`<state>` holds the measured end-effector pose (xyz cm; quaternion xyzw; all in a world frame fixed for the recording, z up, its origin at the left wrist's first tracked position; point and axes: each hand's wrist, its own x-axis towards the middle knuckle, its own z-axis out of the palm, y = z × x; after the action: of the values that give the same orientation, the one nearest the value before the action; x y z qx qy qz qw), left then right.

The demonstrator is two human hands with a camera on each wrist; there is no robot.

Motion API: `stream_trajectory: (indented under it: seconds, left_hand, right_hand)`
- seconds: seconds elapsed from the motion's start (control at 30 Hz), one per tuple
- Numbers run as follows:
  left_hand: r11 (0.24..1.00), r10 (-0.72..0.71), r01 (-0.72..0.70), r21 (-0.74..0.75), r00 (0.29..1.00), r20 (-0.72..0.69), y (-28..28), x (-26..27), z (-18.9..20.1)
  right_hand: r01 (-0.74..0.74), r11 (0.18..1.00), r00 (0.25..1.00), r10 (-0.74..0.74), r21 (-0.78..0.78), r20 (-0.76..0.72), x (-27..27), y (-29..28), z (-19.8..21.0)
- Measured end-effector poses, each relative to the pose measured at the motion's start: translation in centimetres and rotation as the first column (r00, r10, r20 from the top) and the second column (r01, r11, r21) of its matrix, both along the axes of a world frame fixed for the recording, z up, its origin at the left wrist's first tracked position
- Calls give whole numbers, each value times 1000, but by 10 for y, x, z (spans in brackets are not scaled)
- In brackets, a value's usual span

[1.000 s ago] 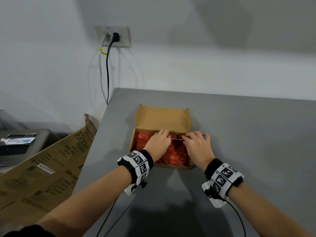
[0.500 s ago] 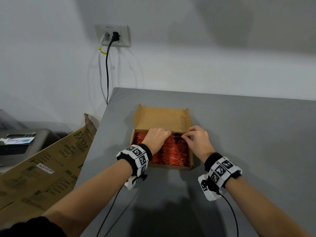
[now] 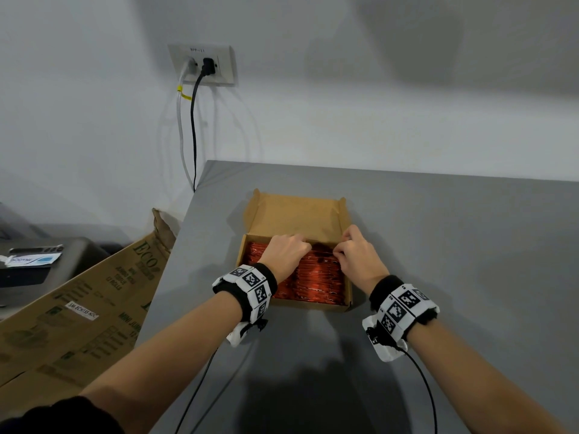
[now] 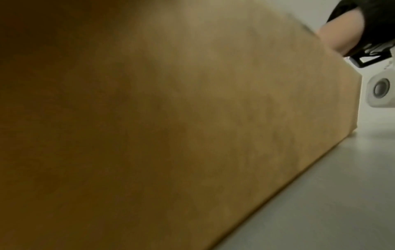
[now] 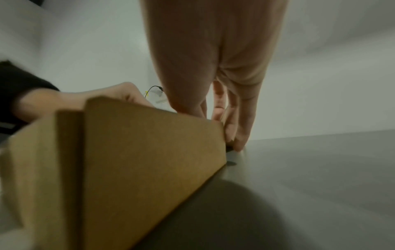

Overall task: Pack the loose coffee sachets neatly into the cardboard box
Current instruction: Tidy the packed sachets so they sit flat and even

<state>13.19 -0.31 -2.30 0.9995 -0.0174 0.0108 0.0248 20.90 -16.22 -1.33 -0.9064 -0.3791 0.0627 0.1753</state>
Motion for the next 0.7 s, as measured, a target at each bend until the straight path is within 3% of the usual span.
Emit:
stream_trajectory:
  seconds: [0.13, 0.33, 0.4, 0.53, 0.7]
  left_hand:
    - [998, 9, -7, -61, 999, 34, 0, -2, 2]
    - [992, 16, -11, -127, 999, 40, -2, -4, -1]
    - [985, 21, -7, -171, 997, 76, -1, -6, -3]
    - [966, 64, -10, -259, 978, 200, 0, -16, -5]
    - [971, -72, 129, -200, 961, 268, 0, -35, -5]
  right_hand:
    - [78, 994, 996, -80, 79, 24, -1, -3, 1]
    - [55, 996, 997, -52, -69, 48, -5, -2, 0]
    - [53, 998, 997, -50, -44, 51, -5, -2, 3]
    - [11, 993, 971, -38, 115, 235, -19, -7, 1]
    - [-87, 996, 914, 88, -20, 396, -43, -20, -15]
